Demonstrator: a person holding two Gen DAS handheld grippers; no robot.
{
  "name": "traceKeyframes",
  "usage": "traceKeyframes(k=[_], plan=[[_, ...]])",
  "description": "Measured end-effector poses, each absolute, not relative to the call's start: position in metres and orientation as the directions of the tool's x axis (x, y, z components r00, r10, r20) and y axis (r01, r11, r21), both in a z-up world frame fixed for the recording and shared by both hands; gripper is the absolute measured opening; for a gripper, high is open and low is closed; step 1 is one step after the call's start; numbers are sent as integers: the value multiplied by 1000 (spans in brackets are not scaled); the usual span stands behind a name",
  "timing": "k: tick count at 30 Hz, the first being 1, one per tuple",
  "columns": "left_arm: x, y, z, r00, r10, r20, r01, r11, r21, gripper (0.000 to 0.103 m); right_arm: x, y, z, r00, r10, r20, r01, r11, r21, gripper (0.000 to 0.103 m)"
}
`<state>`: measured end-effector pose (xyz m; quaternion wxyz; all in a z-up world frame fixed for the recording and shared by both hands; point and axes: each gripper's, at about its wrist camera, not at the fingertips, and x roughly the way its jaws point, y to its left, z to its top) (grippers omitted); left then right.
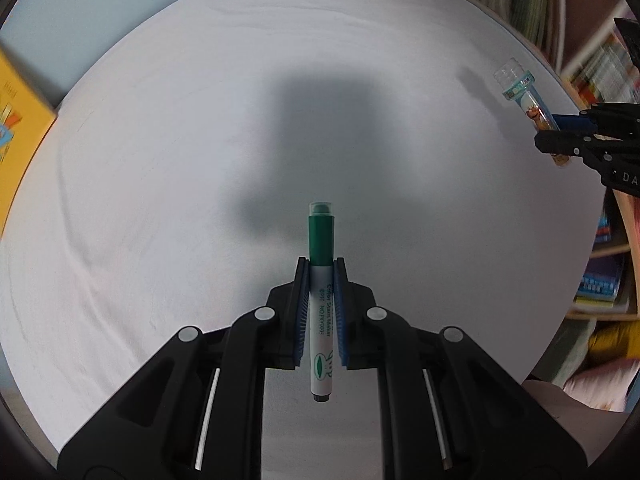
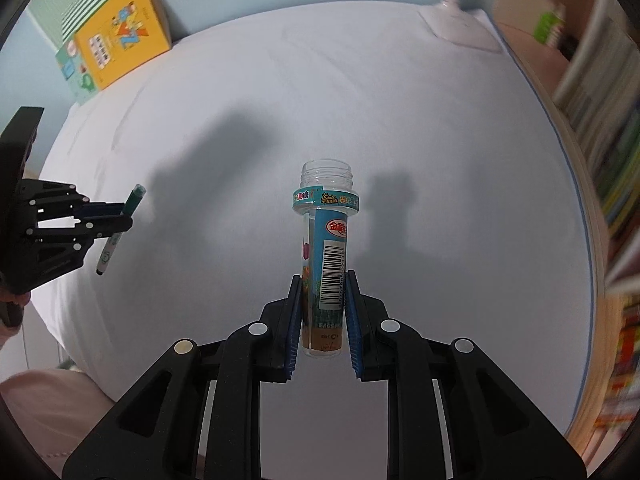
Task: Collect trash
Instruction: 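Carry the green marker and clear-capped tube over the teal wastebasket with both tools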
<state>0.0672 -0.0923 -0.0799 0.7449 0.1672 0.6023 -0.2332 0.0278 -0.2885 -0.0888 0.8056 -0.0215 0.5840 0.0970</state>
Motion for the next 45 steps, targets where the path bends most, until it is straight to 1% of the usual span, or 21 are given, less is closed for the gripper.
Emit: traceKeyframes(k=[11, 21, 28, 36, 45], plan=[[51, -155, -79, 130, -198, -972, 712, 701, -47, 10, -33, -309, -83, 326, 82, -942, 17, 996, 93, 21], [14, -223, -89, 88, -210, -974, 840, 540, -41, 10, -101, -337, -84, 349, 42, -936, 187, 976, 113, 21], [-25, -259, -87, 69, -223, -972, 899, 437, -36, 10, -157, -360, -79, 364, -2, -932, 294, 949, 112, 21], [-75, -291, -80, 63, -236, -970, 942, 334, -20, 10, -219, -377, -76, 398, -41, -916, 366, 923, 117, 21], [-144, -300, -73, 27, -241, -970, 975, 223, -28, 10, -293, -387, -77, 412, -56, -910, 422, 896, 136, 21]])
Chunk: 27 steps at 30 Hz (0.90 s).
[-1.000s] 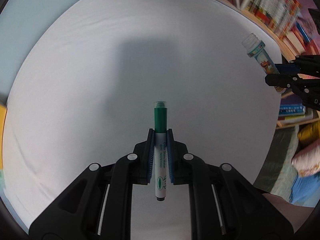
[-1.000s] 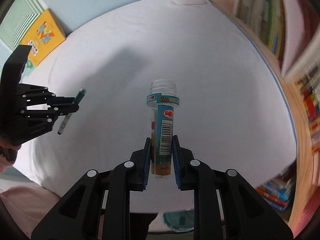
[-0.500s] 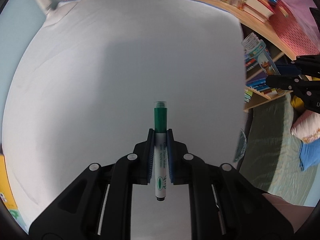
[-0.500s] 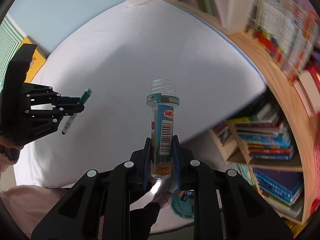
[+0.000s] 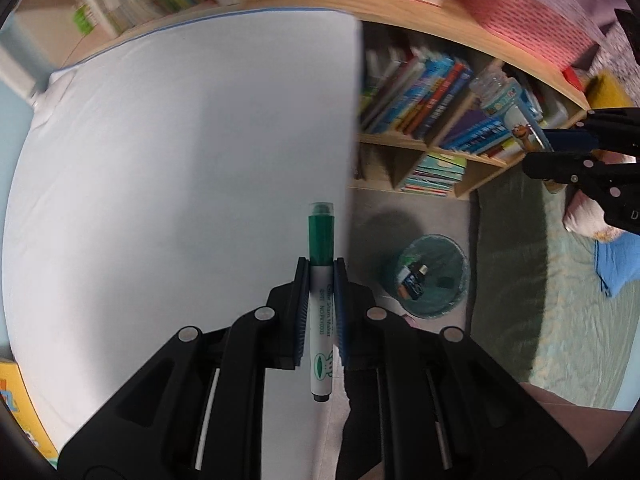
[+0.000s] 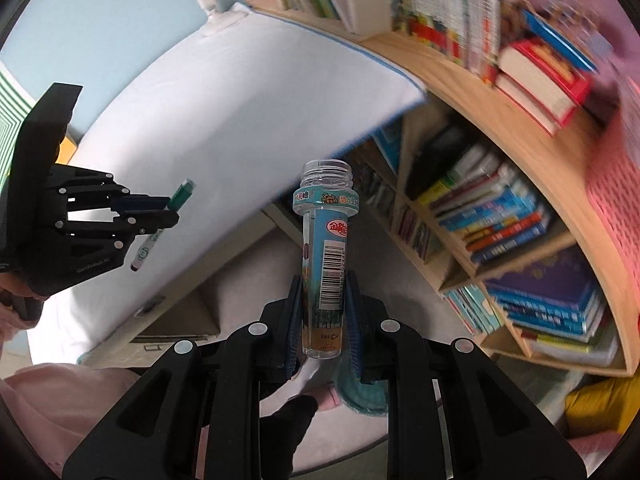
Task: Collect trash
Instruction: 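Carry the green marker and clear-capped tube over the teal wastebasket with both tools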
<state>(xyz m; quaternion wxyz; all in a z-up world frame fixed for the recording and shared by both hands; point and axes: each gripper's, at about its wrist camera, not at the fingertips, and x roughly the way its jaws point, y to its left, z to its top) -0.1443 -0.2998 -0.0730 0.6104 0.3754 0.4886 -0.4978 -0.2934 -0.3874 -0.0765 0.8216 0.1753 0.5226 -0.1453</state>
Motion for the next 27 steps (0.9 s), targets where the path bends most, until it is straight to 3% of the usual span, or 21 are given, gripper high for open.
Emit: traceKeyframes(k=[27], plan=[[-346, -336, -112, -72, -127, -989, 985, -163, -51, 10, -489, -380, -127, 363, -35, -931, 640, 736, 222, 21]])
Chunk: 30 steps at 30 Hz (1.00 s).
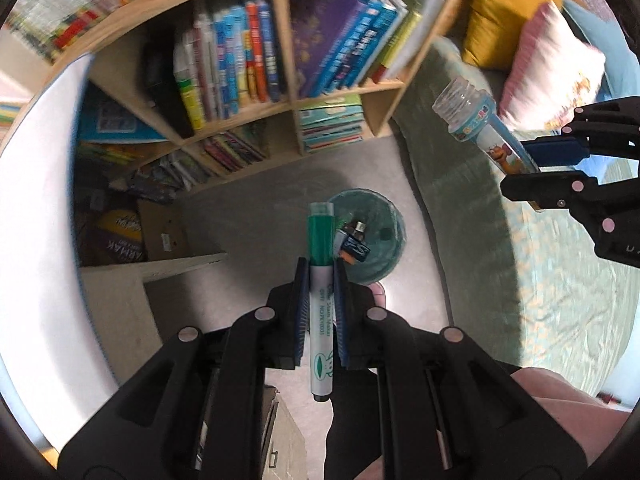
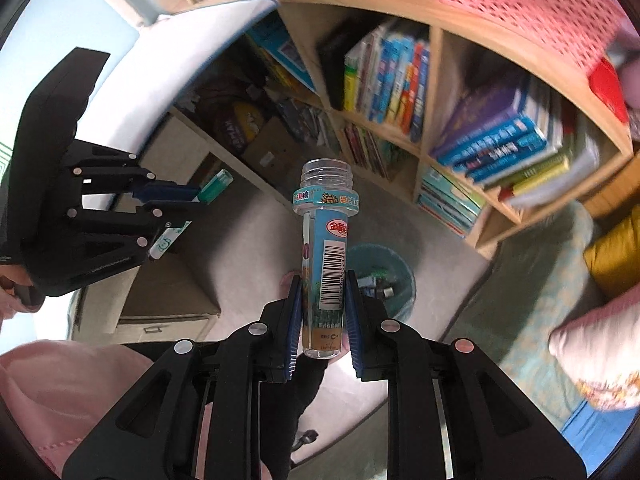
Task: Collect trash
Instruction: 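Carry the green marker and clear-capped tube over the teal wastebasket with both tools, then open both tools to drop the marker and tube into the wastebasket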
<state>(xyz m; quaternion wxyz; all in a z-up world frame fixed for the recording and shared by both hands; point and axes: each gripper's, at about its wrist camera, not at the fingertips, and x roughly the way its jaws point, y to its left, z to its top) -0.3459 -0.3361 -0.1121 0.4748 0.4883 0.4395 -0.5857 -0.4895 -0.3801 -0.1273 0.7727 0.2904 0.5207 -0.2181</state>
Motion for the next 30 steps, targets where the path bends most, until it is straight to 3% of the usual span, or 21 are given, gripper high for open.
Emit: traceKeyframes(k=[30], plan=[[-412, -351, -153, -89, -3, -996, 938, -336, -83, 10, -533, -373, -161, 337, 8, -941, 696, 671, 255, 21]])
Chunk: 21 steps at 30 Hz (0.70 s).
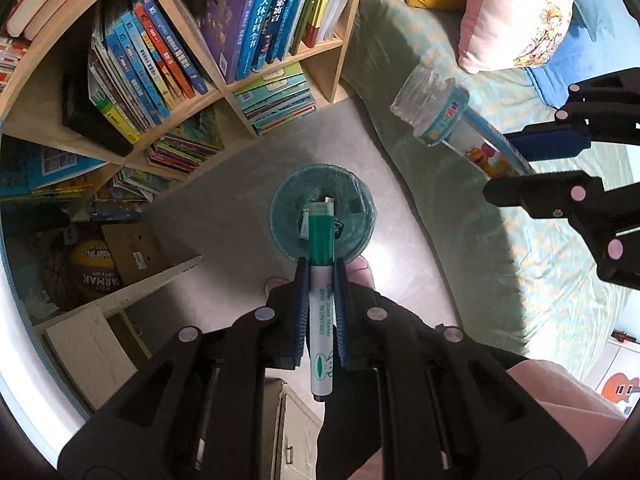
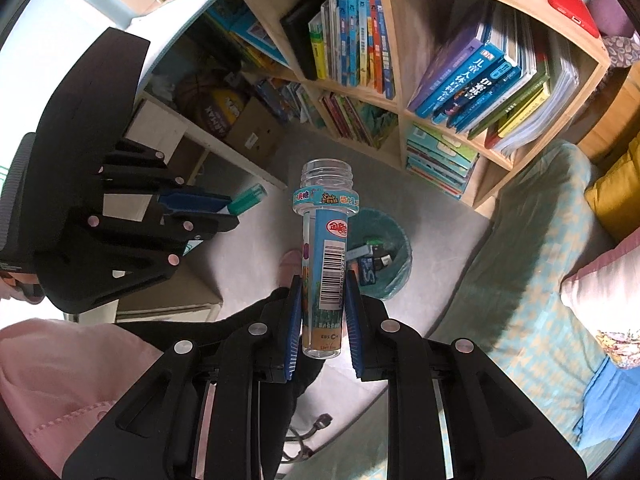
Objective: Collect trash
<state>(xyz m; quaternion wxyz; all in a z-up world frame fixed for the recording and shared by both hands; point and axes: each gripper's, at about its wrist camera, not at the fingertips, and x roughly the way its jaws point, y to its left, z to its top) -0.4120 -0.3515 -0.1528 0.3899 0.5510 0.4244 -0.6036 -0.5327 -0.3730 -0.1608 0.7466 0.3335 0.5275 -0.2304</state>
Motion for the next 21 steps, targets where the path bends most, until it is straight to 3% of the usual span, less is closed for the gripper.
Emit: traceKeyframes(k=[8, 10, 11, 12, 13, 21], plan=[[-417, -360, -160, -100, 17, -995, 931, -352, -100, 11, -530, -379, -165, 335, 25, -942, 687, 677, 262, 25], [-416, -361, -162, -105, 20, -994, 929, -354, -106, 12, -531, -381, -163, 348, 22, -937, 686, 675, 271, 38], [-417, -361, -163, -100, 23, -995, 926, -364, -101, 30, -532, -382, -161, 353, 15, -935, 687, 674, 271, 61], [-417, -361, -164, -95, 21, -995, 923, -372, -96, 44, -533, -382, -158, 362, 5, -932, 687, 674, 271, 74], [-418, -360, -163, -90, 7, -996, 922, -377, -86, 63, -533, -382, -157, 366, 6, -930, 686, 674, 274, 73], [-416, -359, -166, -73, 5, -997, 916, -395, -69, 61, -537, -386, -157, 358, 7, -934, 696, 665, 272, 72]])
